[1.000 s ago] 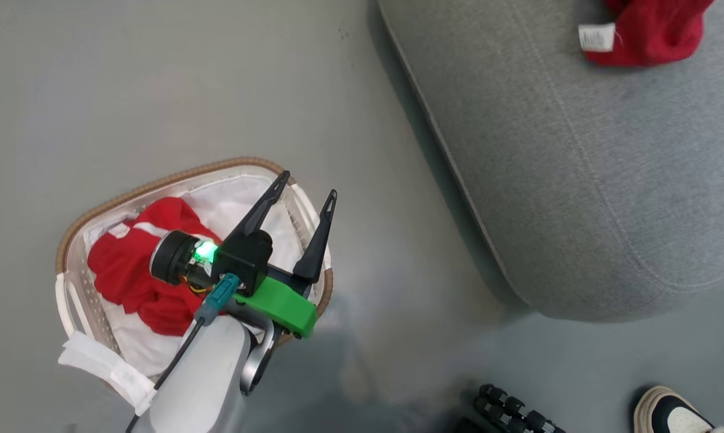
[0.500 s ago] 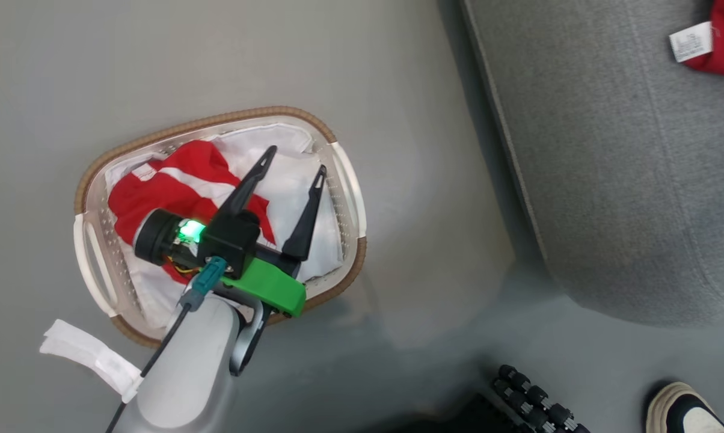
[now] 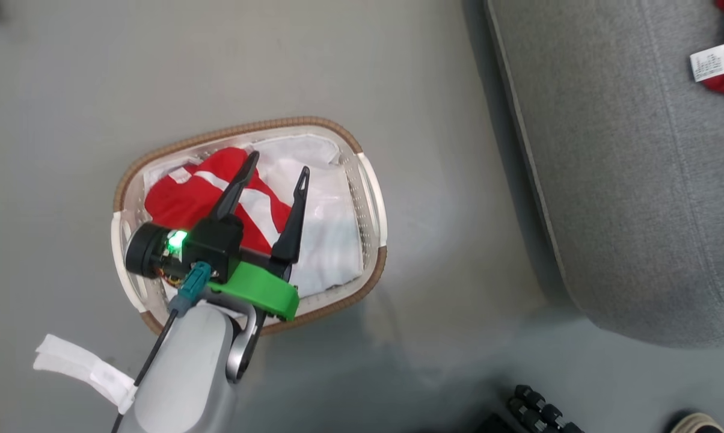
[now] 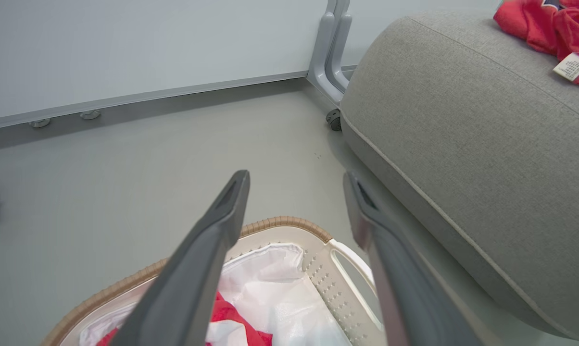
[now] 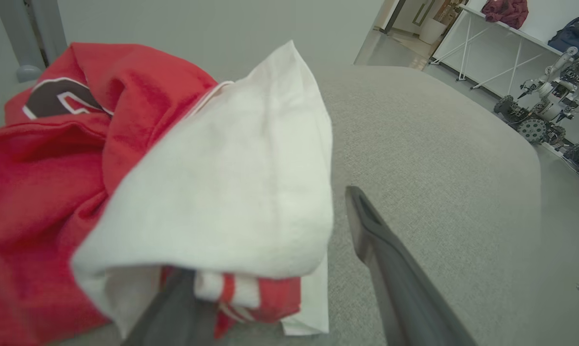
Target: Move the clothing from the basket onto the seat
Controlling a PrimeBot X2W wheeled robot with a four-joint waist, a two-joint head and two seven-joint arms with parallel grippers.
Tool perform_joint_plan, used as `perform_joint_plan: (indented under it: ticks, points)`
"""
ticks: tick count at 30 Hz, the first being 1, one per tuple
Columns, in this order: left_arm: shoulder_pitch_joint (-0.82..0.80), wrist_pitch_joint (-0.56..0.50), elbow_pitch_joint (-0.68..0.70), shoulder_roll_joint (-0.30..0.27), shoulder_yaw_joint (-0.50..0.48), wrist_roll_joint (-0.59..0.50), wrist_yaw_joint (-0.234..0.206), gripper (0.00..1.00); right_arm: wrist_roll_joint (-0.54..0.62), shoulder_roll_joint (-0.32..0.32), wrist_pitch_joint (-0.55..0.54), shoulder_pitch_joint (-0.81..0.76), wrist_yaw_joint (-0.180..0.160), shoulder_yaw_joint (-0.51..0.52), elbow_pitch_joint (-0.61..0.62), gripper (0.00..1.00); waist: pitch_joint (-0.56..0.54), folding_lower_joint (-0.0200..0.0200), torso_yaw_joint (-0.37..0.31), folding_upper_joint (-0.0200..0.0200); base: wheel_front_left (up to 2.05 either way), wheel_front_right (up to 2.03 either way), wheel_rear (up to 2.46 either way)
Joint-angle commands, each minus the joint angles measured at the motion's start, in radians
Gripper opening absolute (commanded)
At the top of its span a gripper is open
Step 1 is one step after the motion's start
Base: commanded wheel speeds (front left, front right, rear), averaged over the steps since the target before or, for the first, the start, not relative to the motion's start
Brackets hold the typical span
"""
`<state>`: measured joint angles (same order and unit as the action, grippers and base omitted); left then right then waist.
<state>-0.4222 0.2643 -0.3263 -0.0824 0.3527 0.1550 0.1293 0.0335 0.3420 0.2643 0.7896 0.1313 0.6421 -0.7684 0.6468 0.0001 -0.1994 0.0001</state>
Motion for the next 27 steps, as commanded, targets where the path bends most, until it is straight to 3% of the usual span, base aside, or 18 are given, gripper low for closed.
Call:
perform_joint_plan:
  ticks: [1,7,13,27]
  points:
    - [0.02,0.0,-0.006,0.001,-0.008,0.005,0.002,1.0,-0.005,-0.006,0.0,-0.051,-0.001,-0.006,0.016,1.0,-0.062,-0.0001,0.004,-0.0001,0.0,0.0,0.0]
    - [0.067,0.0,-0.031,0.018,-0.039,0.021,0.002,1.0,-0.033,-0.065,0.0,-0.211,-0.001,-0.02,0.116,1.0,-0.164,-0.0001,0.02,-0.0001,0.0,0.0,0.0]
    - [0.115,0.0,-0.056,0.026,-0.093,0.026,0.002,1.0,-0.05,-0.158,0.0,-0.318,-0.001,-0.1,0.217,1.0,-0.254,-0.0001,0.043,-0.0001,0.0,0.0,0.0]
    - [0.187,0.0,-0.067,0.031,-0.172,0.08,-0.031,1.0,-0.094,-0.247,0.0,-0.361,-0.001,-0.395,0.282,1.0,-0.381,-0.0001,0.154,-0.0001,0.0,0.0,0.0]
